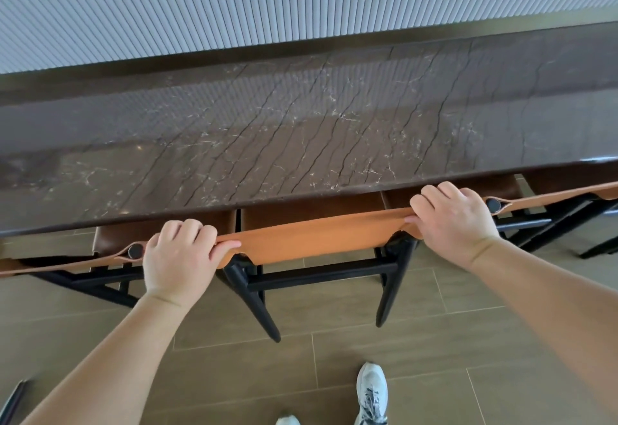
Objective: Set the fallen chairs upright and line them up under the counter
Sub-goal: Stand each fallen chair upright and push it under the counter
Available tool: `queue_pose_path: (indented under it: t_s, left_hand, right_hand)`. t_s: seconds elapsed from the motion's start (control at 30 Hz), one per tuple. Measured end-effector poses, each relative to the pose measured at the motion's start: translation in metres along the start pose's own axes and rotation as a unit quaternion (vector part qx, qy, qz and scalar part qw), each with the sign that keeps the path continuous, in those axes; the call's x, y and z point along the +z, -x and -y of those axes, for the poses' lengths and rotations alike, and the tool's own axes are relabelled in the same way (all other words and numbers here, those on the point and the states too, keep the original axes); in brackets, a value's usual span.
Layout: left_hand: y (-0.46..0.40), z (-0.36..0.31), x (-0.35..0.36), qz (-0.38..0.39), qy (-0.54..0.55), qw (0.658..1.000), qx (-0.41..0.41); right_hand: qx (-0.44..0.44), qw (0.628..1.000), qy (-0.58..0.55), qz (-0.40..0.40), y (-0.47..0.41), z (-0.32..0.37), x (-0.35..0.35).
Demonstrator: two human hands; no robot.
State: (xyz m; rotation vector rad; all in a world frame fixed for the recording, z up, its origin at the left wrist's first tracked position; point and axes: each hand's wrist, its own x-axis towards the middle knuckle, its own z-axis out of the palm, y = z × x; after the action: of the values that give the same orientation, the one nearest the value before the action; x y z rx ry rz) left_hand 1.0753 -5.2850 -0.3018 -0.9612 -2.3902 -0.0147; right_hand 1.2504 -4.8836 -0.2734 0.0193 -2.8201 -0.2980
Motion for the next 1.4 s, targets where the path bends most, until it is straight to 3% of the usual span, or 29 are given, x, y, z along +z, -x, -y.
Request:
queue_pose_path:
  t_s: [0.2,0.43,0.57,0.73,1.03,1.27,1.4]
  left_hand:
    - [-0.012,-0.029,0.001,0.000,-0.006,1.000,0.017]
    - [-0.028,-0.002,0.013,-0.035,-0.022,0.992,0.121]
    - [-0.031,0.015,0.025,-0.050,-0.032,0.991,0.117]
    - [-0.037,0.020,0.030,-0.064,-0.028,0.992,0.103]
    - [-0.019,-0.022,0.016,-0.032,-0.006,0.999,0.034]
    - [-0.038,-0.003,0.024,-0.048,-0.013,0.992,0.112]
    - [-0.039,0.023,0.036,-0.056,-0.027,0.994,0.089]
  right_hand:
    - [0.011,1.000,0.011,-0.005,-0.005,-0.034,0.020]
    - [-0.004,0.999,0.004,-0.039,-0.011,-0.032,0.021]
    - [-0.020,0.998,0.002,-0.062,-0.017,-0.024,0.024]
    - [0.024,0.995,0.003,-0.096,-0.021,-0.019,0.029]
    - [0.003,0.993,0.009,-0.120,-0.011,-0.040,0.043]
    - [0.032,0.994,-0.007,-0.106,-0.017,-0.037,0.041]
    - [0.026,0.994,-0.015,-0.101,-0.020,-0.014,0.044]
